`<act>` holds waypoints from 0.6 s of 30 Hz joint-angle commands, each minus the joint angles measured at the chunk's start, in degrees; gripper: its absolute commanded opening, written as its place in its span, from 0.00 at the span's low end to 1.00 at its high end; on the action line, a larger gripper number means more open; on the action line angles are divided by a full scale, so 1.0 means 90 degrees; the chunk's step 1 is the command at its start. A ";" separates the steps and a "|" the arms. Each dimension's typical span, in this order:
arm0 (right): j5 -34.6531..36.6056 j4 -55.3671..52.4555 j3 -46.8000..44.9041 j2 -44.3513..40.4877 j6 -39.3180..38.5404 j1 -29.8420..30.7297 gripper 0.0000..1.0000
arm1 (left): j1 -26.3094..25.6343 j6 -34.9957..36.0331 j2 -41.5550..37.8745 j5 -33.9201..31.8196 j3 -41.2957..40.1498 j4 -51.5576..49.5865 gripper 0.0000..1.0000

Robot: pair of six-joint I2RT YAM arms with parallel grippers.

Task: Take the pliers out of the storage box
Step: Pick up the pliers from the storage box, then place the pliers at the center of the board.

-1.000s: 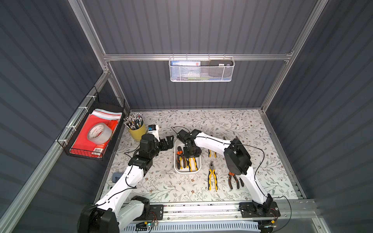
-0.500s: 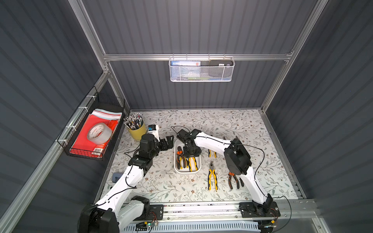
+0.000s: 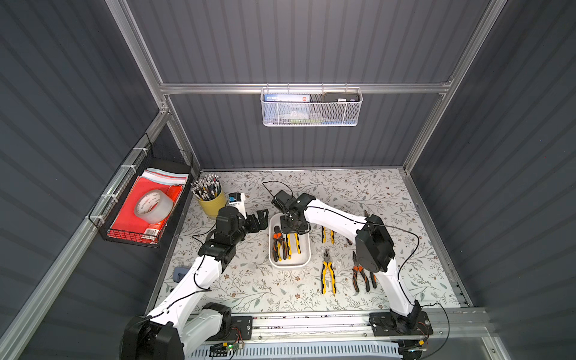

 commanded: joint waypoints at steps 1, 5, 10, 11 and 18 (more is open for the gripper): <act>0.0270 0.0050 0.0180 -0.0314 -0.0015 -0.0022 0.00 | -0.0022 0.0095 -0.0123 -0.0037 0.0124 -0.0106 0.99; 0.0425 0.0011 0.0190 -0.0443 -0.0026 -0.0084 0.00 | -0.0022 0.0100 -0.0122 -0.0034 0.0124 -0.0112 0.99; 0.0643 -0.0235 0.0286 -0.0662 -0.0150 -0.0267 0.00 | -0.0022 0.0095 -0.0095 -0.0036 0.0124 -0.0110 0.99; 0.0708 -0.0314 0.0306 -0.0731 -0.0212 -0.0334 0.00 | -0.0022 0.0098 -0.0083 -0.0026 0.0134 -0.0100 0.99; 0.0954 -0.0767 0.0297 -0.1313 -0.1020 -0.1049 0.00 | -0.0022 0.0100 -0.0077 0.0013 0.0133 -0.0095 0.99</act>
